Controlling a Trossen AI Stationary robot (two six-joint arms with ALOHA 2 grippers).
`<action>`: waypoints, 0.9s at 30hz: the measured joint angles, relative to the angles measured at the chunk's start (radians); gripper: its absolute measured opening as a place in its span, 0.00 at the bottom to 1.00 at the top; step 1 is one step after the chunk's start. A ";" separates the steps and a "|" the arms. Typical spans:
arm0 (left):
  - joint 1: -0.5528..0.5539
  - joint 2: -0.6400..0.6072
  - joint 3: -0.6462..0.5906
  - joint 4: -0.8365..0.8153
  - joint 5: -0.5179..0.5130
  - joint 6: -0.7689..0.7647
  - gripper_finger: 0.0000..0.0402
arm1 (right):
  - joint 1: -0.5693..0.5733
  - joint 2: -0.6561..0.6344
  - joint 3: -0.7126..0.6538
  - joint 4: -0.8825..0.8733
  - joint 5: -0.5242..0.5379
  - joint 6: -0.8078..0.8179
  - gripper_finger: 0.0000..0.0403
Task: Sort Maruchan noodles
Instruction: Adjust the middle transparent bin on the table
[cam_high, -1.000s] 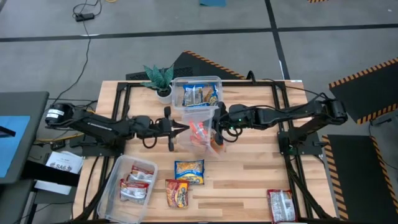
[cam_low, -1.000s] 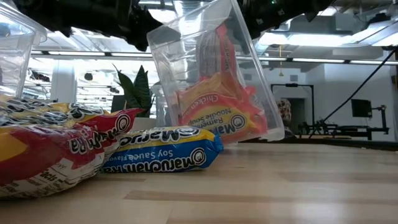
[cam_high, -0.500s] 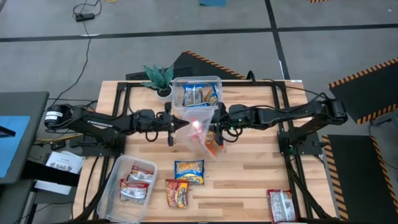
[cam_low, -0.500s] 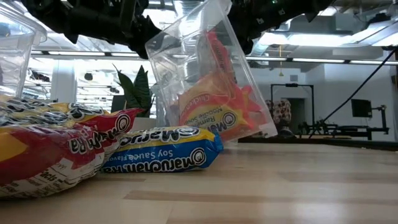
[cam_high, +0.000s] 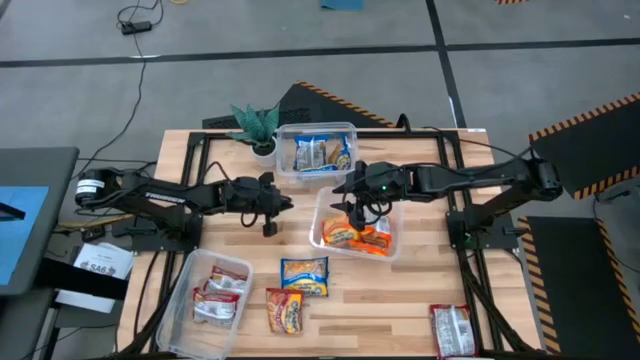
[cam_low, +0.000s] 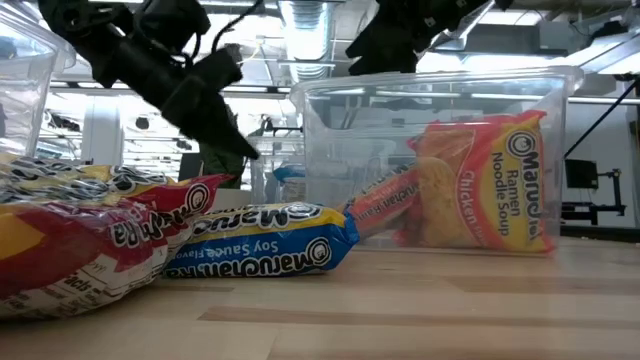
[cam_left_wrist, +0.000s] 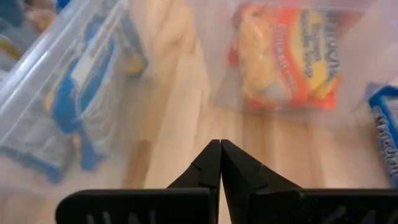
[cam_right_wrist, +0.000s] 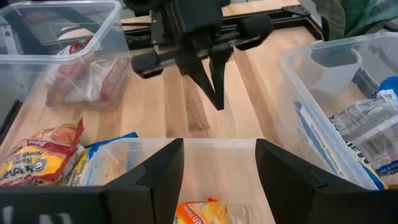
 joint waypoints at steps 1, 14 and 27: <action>0.001 -0.004 0.001 0.013 0.007 0.004 0.00 | 0.000 0.000 0.010 -0.015 0.000 0.000 0.55; 0.000 -0.324 -0.031 -0.107 0.010 0.021 0.00 | 0.071 -0.126 0.081 -0.680 0.100 0.136 0.40; -0.001 -0.603 -0.135 -0.032 0.013 -0.016 0.00 | 0.380 -0.277 0.030 -1.118 0.224 0.742 0.03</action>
